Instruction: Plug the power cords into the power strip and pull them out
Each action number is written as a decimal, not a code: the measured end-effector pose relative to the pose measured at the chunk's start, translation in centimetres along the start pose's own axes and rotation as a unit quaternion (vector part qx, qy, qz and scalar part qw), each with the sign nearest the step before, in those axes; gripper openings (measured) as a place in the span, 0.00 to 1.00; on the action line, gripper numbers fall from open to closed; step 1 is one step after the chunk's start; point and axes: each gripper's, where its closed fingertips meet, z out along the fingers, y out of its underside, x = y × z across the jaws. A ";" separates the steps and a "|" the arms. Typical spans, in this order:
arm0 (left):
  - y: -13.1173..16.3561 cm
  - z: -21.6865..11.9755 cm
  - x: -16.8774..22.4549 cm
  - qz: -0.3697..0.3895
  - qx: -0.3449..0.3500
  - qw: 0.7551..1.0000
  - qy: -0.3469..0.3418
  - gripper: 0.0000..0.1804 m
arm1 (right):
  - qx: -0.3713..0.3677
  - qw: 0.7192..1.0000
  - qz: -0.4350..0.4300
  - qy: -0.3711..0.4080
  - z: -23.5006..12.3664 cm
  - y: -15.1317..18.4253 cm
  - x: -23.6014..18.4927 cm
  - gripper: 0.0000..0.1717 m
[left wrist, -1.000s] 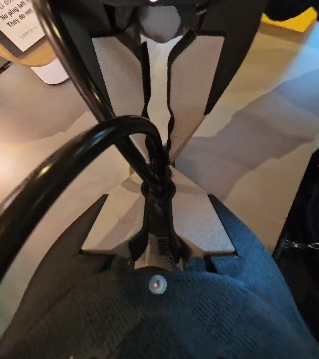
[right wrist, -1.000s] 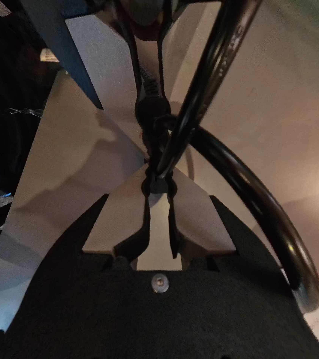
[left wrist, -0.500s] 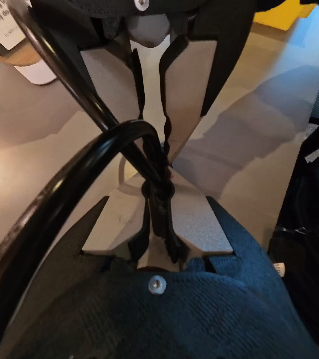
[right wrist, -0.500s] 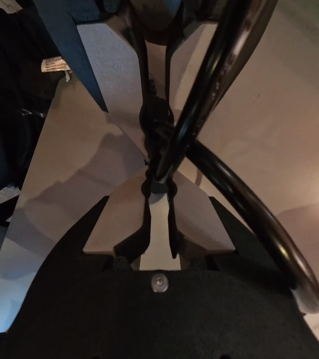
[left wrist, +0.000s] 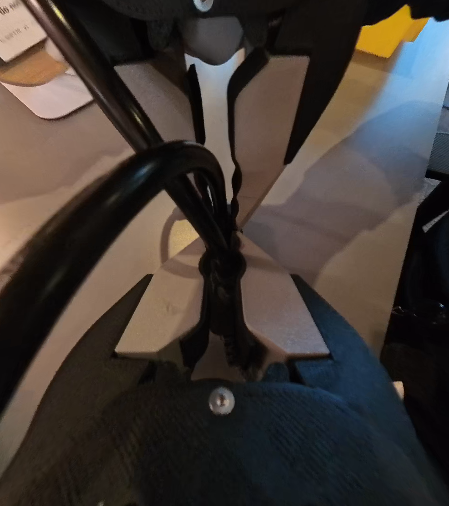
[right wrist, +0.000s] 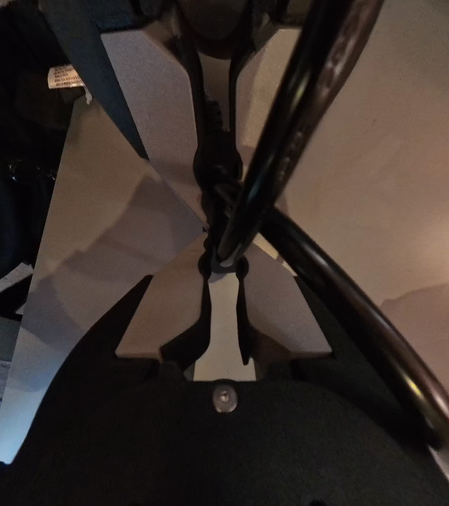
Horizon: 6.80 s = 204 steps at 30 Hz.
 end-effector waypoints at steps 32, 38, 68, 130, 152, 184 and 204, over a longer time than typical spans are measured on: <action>3.6 5.8 2.7 0.119 -0.226 0.963 0.084 0.24 | 0.295 0.930 0.167 0.143 -0.1 10.2 -2.0 0.41; 1.6 8.4 3.4 0.132 -0.237 0.956 0.116 0.29 | 0.357 0.911 0.154 0.137 -2.6 10.2 -2.5 0.39; 1.8 5.6 3.0 0.116 -0.392 0.901 0.144 0.22 | 0.218 0.951 0.198 0.093 2.3 11.5 -2.4 0.30; 2.5 -15.1 -7.0 -0.103 0.110 0.942 -0.299 0.27 | 0.489 0.705 0.243 0.453 -15.1 16.1 2.9 0.59; 17.9 -21.3 -30.7 -0.158 -0.355 0.865 -0.319 0.20 | 0.426 0.730 0.317 0.430 -8.9 18.0 5.8 0.58; -12.8 -25.9 -18.2 0.271 -0.212 0.745 -0.571 0.07 | 0.468 0.713 0.297 0.429 -11.6 16.2 4.0 0.48; -20.6 -6.0 -1.1 0.398 0.209 0.829 -0.334 0.07 | 0.658 0.660 0.151 0.330 -20.6 13.2 -3.2 0.44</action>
